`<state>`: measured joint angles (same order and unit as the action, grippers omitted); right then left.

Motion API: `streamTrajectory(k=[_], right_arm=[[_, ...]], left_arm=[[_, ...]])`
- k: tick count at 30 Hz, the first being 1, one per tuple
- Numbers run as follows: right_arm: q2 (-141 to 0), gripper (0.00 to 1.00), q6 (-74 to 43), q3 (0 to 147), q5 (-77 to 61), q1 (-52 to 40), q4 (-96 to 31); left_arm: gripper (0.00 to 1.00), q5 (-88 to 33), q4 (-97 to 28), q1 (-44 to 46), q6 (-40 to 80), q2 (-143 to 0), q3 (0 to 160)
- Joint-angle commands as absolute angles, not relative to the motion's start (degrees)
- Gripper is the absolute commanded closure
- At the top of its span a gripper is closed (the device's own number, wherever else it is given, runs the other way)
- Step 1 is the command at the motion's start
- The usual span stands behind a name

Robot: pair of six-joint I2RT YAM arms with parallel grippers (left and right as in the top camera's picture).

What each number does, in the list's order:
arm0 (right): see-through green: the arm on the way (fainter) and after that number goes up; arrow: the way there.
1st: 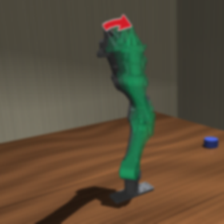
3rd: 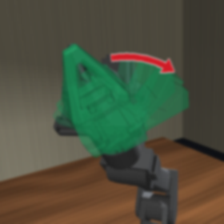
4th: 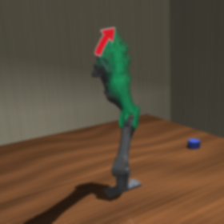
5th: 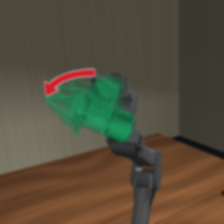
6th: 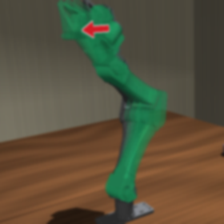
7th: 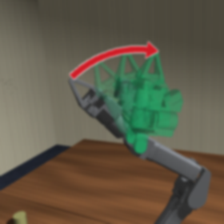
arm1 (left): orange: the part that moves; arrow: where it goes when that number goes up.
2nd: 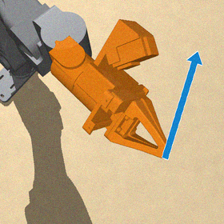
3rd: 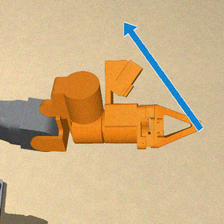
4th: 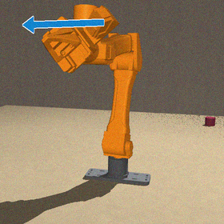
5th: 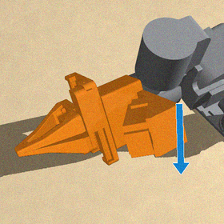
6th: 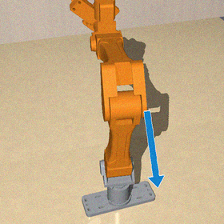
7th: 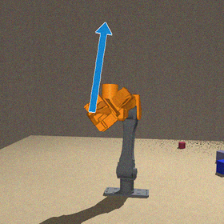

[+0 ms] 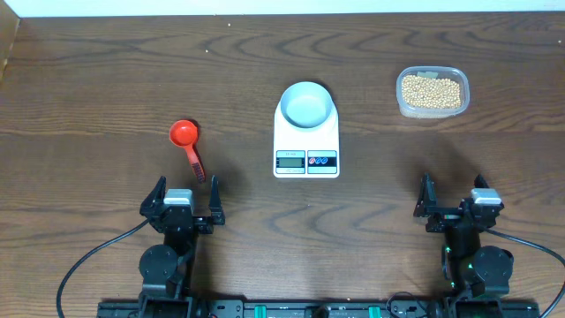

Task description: Scoop item into bowl and weigh 50g on scale

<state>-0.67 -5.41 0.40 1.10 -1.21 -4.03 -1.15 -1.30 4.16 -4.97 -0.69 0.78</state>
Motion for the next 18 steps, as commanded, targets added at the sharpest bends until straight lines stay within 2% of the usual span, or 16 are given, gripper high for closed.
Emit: streamTrajectory(k=[1, 18], right_arm=[[-0.30, 0.01, -4.62, 0.32, 1.54, -1.54, -4.25], [-0.30, 0.01, -4.69, 0.32, -1.17, -1.54, -4.21]], left_arm=[[0.01, 0.47, -4.19, 3.81, -5.76, -0.23, 0.23], [0.01, 0.51, -4.16, 3.81, -5.85, -0.23, 0.23]])
